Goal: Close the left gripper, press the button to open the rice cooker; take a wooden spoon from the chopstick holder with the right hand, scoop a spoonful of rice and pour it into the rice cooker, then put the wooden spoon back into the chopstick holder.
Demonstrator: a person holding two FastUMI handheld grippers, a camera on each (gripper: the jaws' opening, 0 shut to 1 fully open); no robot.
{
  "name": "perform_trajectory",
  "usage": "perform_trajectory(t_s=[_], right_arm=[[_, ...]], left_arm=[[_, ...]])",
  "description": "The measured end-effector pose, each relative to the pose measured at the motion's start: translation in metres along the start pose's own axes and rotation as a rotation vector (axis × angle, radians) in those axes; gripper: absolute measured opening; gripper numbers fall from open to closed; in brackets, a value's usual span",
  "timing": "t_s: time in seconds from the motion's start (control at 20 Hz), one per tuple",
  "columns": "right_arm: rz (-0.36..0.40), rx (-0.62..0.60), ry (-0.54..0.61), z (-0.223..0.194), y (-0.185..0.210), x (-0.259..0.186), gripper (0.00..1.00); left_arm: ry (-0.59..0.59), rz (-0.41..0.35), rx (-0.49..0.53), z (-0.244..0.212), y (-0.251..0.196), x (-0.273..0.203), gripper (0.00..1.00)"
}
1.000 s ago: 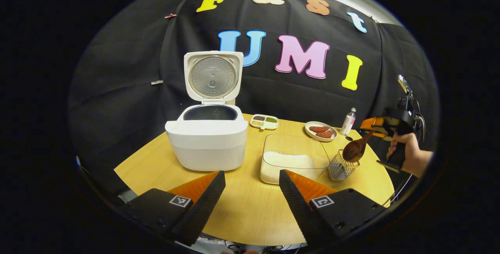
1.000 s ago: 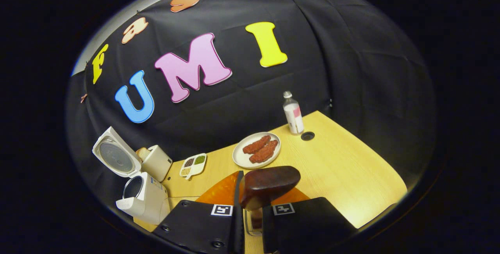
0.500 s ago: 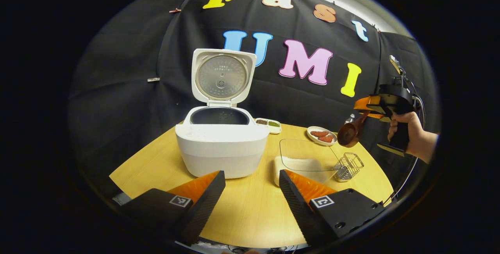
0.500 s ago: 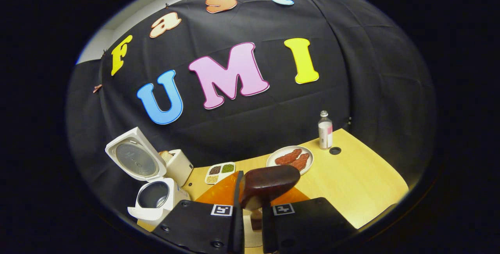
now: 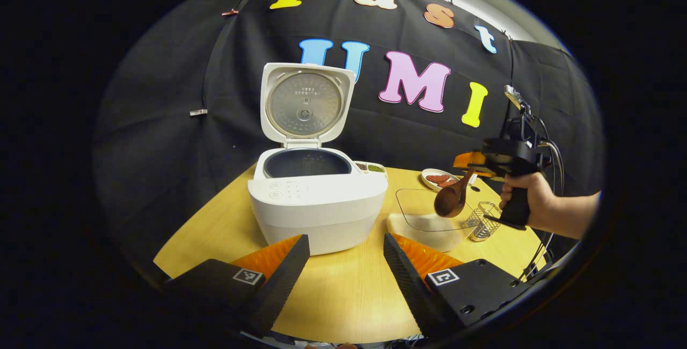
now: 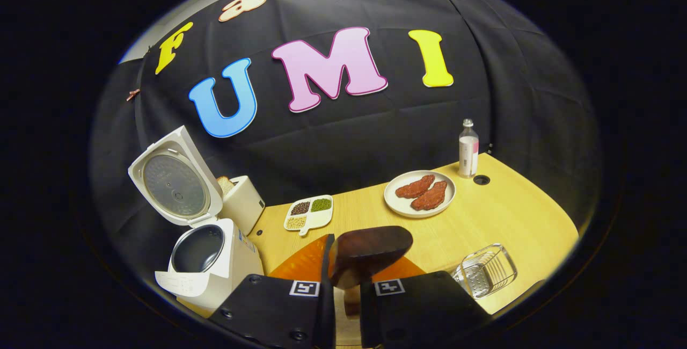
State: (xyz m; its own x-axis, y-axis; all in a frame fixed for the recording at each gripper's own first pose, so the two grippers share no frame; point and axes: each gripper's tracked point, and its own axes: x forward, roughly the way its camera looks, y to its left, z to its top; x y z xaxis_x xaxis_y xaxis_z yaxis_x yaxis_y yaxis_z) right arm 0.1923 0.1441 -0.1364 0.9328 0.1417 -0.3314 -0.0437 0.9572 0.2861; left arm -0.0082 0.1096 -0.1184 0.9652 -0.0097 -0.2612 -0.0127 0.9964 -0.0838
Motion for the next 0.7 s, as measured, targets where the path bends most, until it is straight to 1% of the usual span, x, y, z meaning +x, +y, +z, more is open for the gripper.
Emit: perform_trajectory(t_s=[0.1, 0.25, 0.35, 0.4, 0.45, 0.55, 0.7], right_arm=[[0.001, 0.002, 0.047, -0.028, 0.006, 0.009, 0.22], [0.023, 0.015, 0.107, -0.064, 0.02, 0.007, 0.22], [0.017, -0.013, 0.08, -0.066, 0.026, 0.003, 0.23], [0.017, -0.013, 0.076, -0.066, 0.03, 0.001, 0.18], [0.024, -0.003, 0.089, -0.071, 0.035, -0.002, 0.23], [0.049, 0.036, 0.119, -0.079, 0.046, -0.008, 0.22], [0.054, 0.096, 0.152, -0.085, 0.053, -0.014, 0.23]], left_arm=[[0.022, -0.019, -0.027, -0.01, 0.0, 0.007, 0.96], [0.043, 0.001, -0.025, -0.023, 0.011, 0.012, 0.96], [0.047, 0.02, -0.035, -0.027, 0.019, 0.011, 0.96], [0.048, 0.028, -0.045, -0.027, 0.022, 0.008, 0.95], [0.049, 0.034, -0.054, -0.028, 0.025, 0.007, 0.96], [0.059, 0.044, -0.064, -0.033, 0.031, 0.006, 0.96], [0.076, 0.06, -0.064, -0.042, 0.037, 0.004, 0.96]])
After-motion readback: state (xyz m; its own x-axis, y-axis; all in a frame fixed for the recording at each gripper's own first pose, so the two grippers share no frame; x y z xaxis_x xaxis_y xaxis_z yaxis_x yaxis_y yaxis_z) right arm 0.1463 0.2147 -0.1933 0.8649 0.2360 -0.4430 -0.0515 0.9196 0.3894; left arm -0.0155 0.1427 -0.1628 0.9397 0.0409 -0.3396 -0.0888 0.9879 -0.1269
